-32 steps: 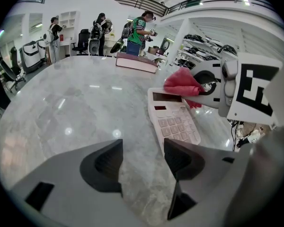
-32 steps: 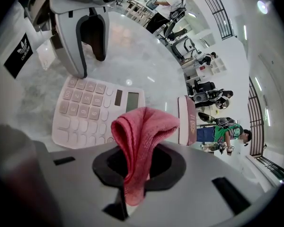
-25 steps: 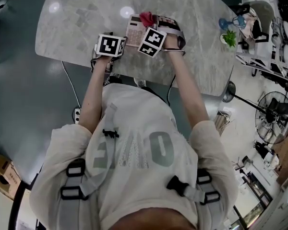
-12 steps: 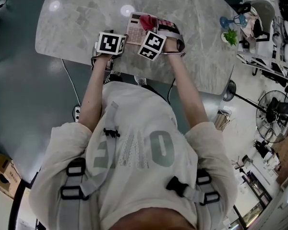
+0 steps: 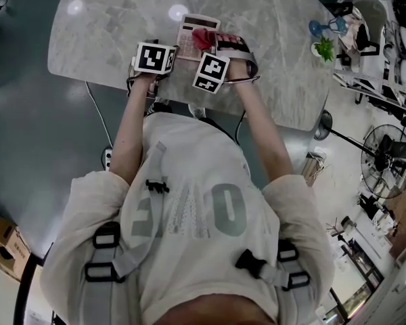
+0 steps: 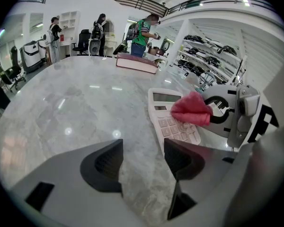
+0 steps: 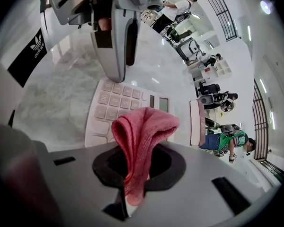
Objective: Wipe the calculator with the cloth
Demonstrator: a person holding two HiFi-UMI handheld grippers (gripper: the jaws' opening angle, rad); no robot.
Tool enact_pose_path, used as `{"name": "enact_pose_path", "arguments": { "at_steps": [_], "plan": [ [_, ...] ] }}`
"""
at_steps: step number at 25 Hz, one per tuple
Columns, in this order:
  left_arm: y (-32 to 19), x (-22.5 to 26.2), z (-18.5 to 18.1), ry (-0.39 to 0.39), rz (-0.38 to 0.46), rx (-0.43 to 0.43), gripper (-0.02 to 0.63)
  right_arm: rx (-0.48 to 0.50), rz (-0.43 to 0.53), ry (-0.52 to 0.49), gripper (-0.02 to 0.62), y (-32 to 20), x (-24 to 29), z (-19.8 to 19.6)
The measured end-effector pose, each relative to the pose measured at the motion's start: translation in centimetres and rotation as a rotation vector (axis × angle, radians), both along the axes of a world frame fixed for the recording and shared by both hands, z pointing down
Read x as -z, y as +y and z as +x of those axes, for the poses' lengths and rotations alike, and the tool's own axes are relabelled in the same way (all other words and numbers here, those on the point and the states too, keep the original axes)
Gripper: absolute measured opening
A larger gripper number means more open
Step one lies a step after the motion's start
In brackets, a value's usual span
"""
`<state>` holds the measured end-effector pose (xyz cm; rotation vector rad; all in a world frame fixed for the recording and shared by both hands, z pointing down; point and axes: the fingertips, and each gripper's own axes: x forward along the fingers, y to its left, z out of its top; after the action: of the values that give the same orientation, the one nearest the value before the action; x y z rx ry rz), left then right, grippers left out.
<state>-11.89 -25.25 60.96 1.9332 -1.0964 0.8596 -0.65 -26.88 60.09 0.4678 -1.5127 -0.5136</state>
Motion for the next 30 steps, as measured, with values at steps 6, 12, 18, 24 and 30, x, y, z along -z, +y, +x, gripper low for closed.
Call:
{"name": "enact_pose_path", "arguments": {
  "at_steps": [6, 12, 18, 24, 30],
  "plan": [
    [0.1, 0.0, -0.1, -0.001, -0.005, 0.0, 0.261, 0.009, -0.022, 0.003, 0.055, 1.9, -0.2, -0.2],
    [0.0, -0.2, -0.1, 0.001, -0.005, -0.002, 0.261, 0.025, -0.069, 0.007, 0.055, 4.4, -0.8, -0.4],
    [-0.1, -0.1, -0.2, 0.0, -0.007, 0.0, 0.261, 0.039, -0.102, 0.007, 0.055, 6.3, -1.0, -0.8],
    [0.1, 0.0, -0.1, 0.001, -0.002, 0.002, 0.261, 0.05, -0.12, 0.009, 0.055, 7.6, -1.1, -0.8],
    [0.2, 0.2, -0.2, 0.003, 0.006, 0.004, 0.261, 0.047, -0.127, 0.008, 0.055, 8.1, -1.1, -1.0]
  ]
}}
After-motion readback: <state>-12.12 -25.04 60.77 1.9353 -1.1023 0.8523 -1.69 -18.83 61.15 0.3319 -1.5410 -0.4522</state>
